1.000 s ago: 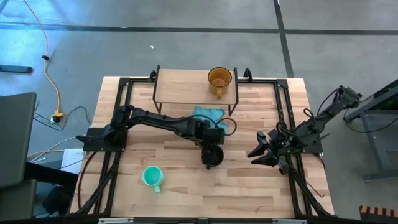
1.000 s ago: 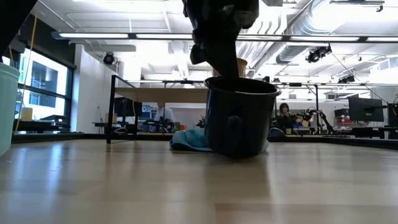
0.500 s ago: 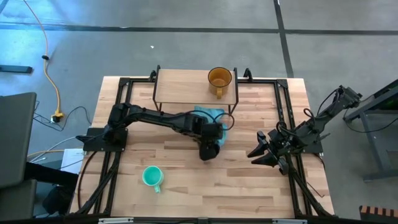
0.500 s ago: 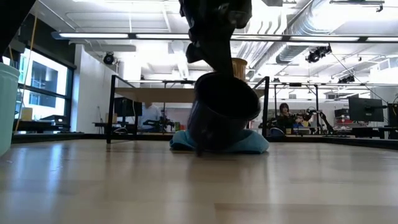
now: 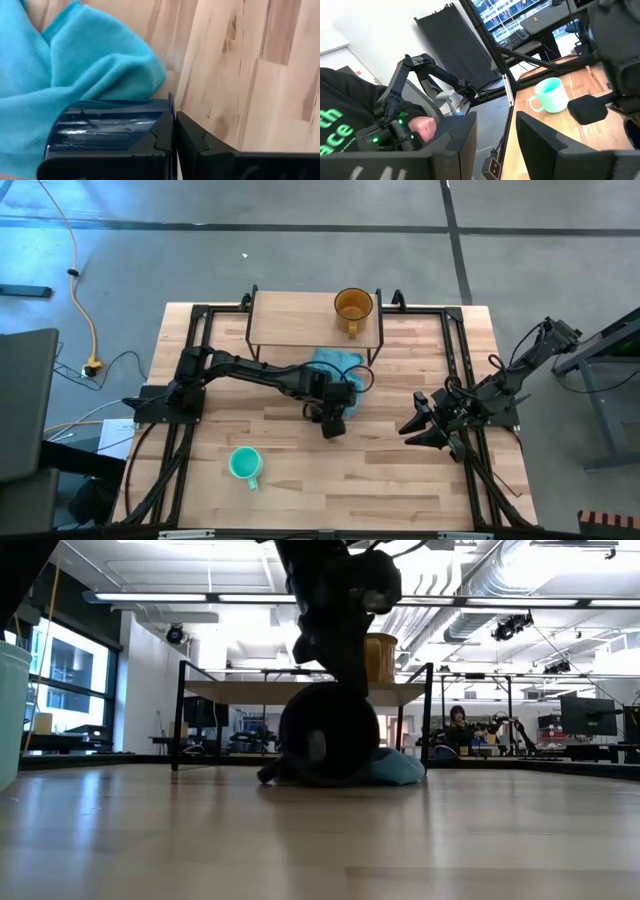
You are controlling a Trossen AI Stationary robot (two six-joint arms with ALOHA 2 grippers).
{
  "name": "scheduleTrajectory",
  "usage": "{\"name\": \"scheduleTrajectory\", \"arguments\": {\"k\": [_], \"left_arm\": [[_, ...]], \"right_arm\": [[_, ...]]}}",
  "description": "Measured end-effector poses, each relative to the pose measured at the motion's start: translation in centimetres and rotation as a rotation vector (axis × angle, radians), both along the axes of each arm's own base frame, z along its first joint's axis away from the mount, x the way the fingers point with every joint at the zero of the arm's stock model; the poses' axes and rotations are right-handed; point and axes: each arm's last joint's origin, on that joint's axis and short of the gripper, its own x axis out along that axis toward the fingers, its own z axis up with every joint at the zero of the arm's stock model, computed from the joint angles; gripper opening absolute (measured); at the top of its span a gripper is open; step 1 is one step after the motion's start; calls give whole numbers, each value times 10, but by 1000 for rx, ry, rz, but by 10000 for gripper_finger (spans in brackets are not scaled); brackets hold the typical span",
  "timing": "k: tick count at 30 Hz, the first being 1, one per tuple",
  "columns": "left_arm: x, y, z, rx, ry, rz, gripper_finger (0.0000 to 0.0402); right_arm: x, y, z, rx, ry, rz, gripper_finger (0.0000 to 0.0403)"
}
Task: Stack small to large cups/mugs on shelf
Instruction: Put the dark blue mug on the shelf
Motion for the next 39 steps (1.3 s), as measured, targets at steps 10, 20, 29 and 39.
{"name": "scheduleTrajectory", "arguments": {"k": [10, 20, 29, 39], "left_arm": [[0, -1, 0, 10, 1, -20, 1], [0, -1, 0, 16, 2, -37, 1], [1, -1, 1, 14, -6, -38, 1], [2, -3, 2, -74, -25, -38, 1]], "right_arm": [[0, 0, 0, 3, 1, -4, 129], [0, 0, 0, 3, 0, -8, 129], [0, -1, -2, -11, 19, -37, 129], [6, -5, -42, -101, 344, -304, 129]]}}
